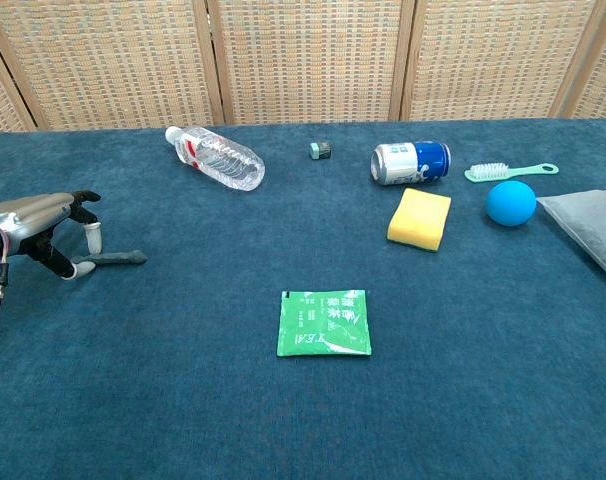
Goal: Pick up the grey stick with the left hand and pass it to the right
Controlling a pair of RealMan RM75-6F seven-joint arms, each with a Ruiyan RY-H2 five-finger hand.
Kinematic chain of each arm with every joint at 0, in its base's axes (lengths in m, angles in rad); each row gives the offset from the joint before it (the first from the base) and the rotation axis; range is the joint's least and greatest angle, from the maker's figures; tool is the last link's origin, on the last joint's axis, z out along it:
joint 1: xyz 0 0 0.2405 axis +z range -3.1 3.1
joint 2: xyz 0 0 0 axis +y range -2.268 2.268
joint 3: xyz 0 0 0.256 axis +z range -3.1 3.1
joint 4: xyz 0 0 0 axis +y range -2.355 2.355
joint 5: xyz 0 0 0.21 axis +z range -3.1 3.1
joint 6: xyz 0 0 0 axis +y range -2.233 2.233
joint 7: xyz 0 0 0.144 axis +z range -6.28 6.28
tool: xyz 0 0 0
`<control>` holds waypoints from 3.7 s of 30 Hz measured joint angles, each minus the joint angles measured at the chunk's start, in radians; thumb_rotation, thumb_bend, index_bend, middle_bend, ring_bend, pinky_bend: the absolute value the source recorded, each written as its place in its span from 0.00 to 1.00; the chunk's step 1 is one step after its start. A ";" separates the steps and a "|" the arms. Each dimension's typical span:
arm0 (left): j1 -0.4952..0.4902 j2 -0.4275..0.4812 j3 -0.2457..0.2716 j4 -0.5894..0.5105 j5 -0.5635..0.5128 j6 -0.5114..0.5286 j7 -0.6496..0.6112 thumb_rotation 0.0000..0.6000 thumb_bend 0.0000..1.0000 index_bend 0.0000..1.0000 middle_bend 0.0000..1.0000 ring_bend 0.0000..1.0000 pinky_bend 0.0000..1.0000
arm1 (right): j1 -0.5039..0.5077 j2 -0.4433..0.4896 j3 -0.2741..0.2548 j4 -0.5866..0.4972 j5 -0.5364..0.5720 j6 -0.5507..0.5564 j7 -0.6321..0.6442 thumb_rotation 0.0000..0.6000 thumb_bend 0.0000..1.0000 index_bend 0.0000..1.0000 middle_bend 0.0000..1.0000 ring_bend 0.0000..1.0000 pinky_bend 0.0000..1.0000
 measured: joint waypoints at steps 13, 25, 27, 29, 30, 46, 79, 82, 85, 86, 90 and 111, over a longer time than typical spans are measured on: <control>-0.009 -0.007 -0.003 0.007 -0.026 -0.003 0.030 1.00 0.45 0.68 0.00 0.00 0.00 | 0.000 0.003 -0.002 -0.003 -0.001 -0.001 0.007 1.00 0.00 0.00 0.00 0.00 0.00; -0.004 0.019 -0.007 -0.032 -0.009 0.024 0.007 1.00 0.45 0.78 0.00 0.00 0.00 | 0.002 0.005 -0.004 -0.006 -0.005 -0.002 0.009 1.00 0.00 0.00 0.00 0.00 0.00; 0.001 0.031 -0.008 -0.051 0.005 0.033 -0.013 1.00 0.45 0.78 0.00 0.00 0.00 | 0.002 0.005 -0.005 -0.006 -0.009 -0.001 0.009 1.00 0.00 0.00 0.00 0.00 0.00; 0.006 0.044 -0.007 -0.074 0.026 0.044 -0.036 1.00 0.45 0.78 0.00 0.00 0.00 | 0.003 0.005 -0.005 -0.005 -0.012 0.000 0.010 1.00 0.00 0.00 0.00 0.00 0.00; 0.008 0.050 -0.007 -0.084 0.034 0.047 -0.048 1.00 0.45 0.78 0.00 0.00 0.00 | 0.004 0.005 -0.005 -0.005 -0.013 0.001 0.012 1.00 0.00 0.00 0.00 0.00 0.00; 0.026 0.109 -0.021 -0.350 0.249 0.081 -0.508 1.00 0.45 0.79 0.00 0.00 0.00 | 0.103 0.045 0.054 0.034 -0.078 -0.020 0.105 1.00 0.00 0.12 0.00 0.00 0.00; -0.240 -0.138 -0.185 -0.408 0.097 -0.092 -0.662 1.00 0.45 0.79 0.00 0.00 0.00 | 0.506 0.129 0.172 -0.365 0.030 -0.441 0.142 1.00 0.37 0.46 0.05 0.00 0.00; -0.247 -0.144 -0.189 -0.399 0.095 -0.093 -0.664 1.00 0.45 0.79 0.00 0.00 0.00 | 0.525 0.108 0.175 -0.363 0.048 -0.453 0.114 1.00 0.38 0.48 0.05 0.00 0.00; -0.259 -0.153 -0.194 -0.389 0.089 -0.100 -0.666 1.00 0.45 0.79 0.00 0.00 0.00 | 0.541 0.093 0.178 -0.361 0.072 -0.468 0.088 1.00 0.40 0.49 0.05 0.00 0.00; -0.263 -0.156 -0.196 -0.385 0.088 -0.101 -0.665 1.00 0.45 0.79 0.00 0.00 0.00 | 0.546 0.089 0.179 -0.361 0.081 -0.473 0.079 1.00 0.40 0.49 0.05 0.00 0.00; -0.276 -0.166 -0.200 -0.374 0.084 -0.103 -0.660 1.00 0.45 0.79 0.00 0.00 0.00 | 0.564 0.075 0.178 -0.367 0.105 -0.484 0.045 1.00 0.41 0.49 0.05 0.00 0.00; -0.305 -0.177 -0.207 -0.368 0.072 -0.112 -0.652 1.00 0.45 0.79 0.00 0.00 0.00 | 0.602 0.049 0.170 -0.388 0.163 -0.484 -0.022 1.00 0.48 0.56 0.06 0.00 0.00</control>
